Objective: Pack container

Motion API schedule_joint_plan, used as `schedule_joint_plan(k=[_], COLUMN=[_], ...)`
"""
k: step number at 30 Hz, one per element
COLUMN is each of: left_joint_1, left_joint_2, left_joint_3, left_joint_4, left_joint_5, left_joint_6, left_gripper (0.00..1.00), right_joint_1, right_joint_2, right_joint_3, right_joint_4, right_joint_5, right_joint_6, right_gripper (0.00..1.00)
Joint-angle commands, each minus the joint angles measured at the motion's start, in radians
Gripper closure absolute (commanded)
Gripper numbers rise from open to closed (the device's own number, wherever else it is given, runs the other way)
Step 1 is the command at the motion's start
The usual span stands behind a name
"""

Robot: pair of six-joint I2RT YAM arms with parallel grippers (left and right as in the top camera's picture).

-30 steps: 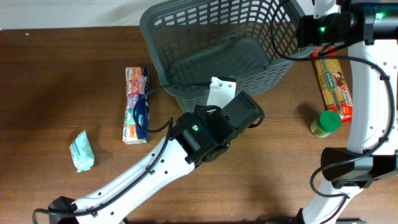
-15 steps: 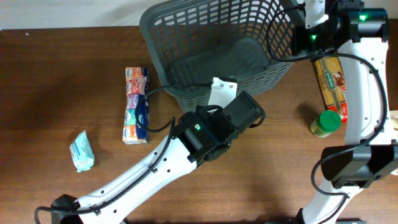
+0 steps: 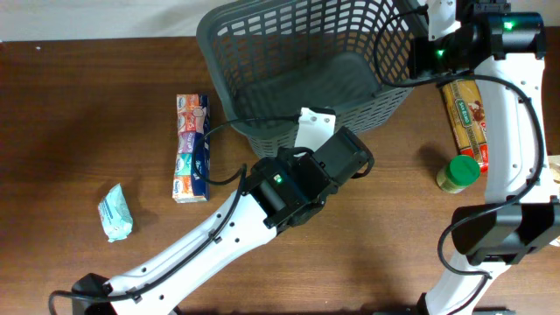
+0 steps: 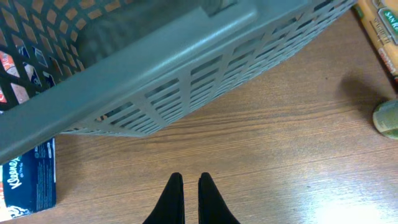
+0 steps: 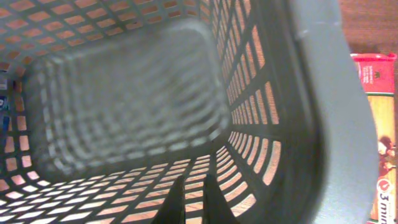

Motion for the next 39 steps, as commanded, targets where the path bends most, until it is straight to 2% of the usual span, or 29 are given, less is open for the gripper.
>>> schedule_joint_plan(k=[1,18,39], left_joint_1=[0.006,0.122,0.183], left_joint_2=[0.009,0.009,0.009], left_joint_3=[0.016,0.016,0.016], left_joint_4=[0.016,0.035,0.034], left_joint_5=[-0.011,-0.029,-0.041], left_joint_6=[-0.010,-0.010,-0.010], left_gripper=[0.98,0.98,0.98], right_joint_1=[0.008,0.027,0.087], right_joint_2=[0.007,0.007,0.007], right_joint_3=[-0.013,-0.013,-0.013], right_joint_4=[-0.024,-0.042,-0.067], right_joint_5=[-0.006,-0.006,-0.005], right_joint_6=[0.008,0.008,0.006], right_gripper=[0.96,0.96,0.96])
